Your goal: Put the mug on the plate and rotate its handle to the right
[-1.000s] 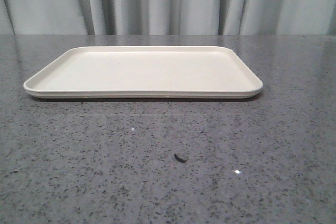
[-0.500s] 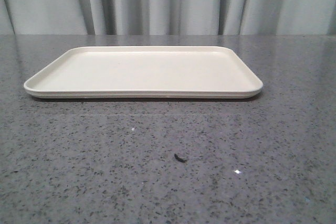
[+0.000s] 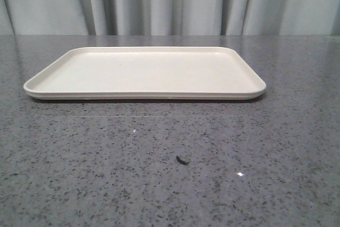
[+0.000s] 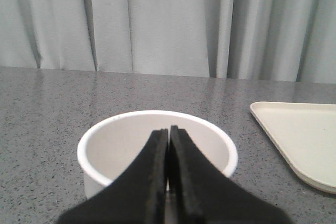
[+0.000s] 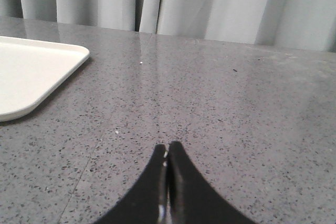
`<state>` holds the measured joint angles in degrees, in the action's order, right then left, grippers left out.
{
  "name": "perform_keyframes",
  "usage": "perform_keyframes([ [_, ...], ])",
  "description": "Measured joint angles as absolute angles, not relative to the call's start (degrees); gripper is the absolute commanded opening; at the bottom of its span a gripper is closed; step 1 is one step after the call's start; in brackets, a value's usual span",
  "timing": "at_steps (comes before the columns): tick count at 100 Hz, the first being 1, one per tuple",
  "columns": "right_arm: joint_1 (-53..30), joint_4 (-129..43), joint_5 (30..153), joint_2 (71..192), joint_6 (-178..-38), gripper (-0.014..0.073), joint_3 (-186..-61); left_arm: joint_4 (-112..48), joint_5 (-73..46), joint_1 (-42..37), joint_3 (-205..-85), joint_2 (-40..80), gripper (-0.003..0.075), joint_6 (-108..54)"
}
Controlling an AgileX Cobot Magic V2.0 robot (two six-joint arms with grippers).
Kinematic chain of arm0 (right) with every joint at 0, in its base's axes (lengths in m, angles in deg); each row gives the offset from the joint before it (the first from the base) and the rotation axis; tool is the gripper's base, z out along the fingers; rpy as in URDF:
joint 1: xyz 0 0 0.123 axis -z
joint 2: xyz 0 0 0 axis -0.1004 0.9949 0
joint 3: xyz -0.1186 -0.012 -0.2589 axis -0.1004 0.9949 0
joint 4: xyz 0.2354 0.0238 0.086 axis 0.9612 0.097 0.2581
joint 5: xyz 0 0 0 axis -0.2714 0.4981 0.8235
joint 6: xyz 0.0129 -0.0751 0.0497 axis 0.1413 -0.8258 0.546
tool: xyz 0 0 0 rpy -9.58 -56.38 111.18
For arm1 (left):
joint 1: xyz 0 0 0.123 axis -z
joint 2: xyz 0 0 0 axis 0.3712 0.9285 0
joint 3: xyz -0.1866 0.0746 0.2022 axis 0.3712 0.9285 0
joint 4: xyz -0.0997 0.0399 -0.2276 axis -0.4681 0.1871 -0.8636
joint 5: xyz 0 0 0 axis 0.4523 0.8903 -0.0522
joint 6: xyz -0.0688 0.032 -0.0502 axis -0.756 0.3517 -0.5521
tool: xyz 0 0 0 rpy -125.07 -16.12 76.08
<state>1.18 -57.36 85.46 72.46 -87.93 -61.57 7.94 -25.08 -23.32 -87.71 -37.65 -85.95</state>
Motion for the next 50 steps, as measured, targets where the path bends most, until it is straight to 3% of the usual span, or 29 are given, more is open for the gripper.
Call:
perform_keyframes([
  [50, 1.2, -57.4, 82.8, 72.5, -87.9, -0.0061, -61.6, 7.9, -33.3, -23.3, -87.7, -37.6, -0.0019, -86.0],
])
